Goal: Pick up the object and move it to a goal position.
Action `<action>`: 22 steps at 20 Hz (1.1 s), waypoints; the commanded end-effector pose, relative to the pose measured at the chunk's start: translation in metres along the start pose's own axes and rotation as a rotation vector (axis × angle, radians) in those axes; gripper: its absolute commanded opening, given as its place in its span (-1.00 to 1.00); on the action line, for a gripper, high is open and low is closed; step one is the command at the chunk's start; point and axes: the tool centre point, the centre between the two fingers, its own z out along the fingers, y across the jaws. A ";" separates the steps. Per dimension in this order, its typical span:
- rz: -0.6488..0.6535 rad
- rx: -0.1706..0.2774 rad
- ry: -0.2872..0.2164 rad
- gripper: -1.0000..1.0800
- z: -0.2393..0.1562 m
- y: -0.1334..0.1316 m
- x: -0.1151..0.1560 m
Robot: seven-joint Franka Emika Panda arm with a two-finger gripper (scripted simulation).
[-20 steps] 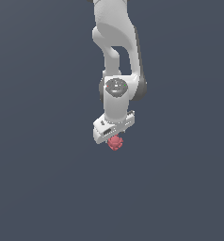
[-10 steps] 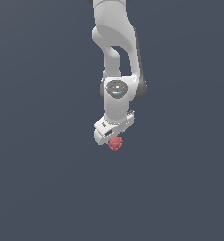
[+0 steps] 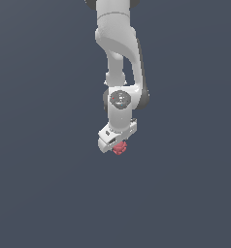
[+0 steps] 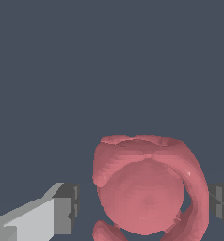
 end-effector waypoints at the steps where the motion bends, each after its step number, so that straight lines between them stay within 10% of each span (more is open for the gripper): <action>1: -0.001 0.000 0.000 0.92 0.011 0.000 0.000; 6: -0.002 0.000 0.000 0.92 0.019 0.000 0.001; 7: -0.002 0.000 0.000 -1.00 0.019 0.000 0.001; 22: -0.001 -0.001 0.000 -1.00 0.013 -0.005 0.010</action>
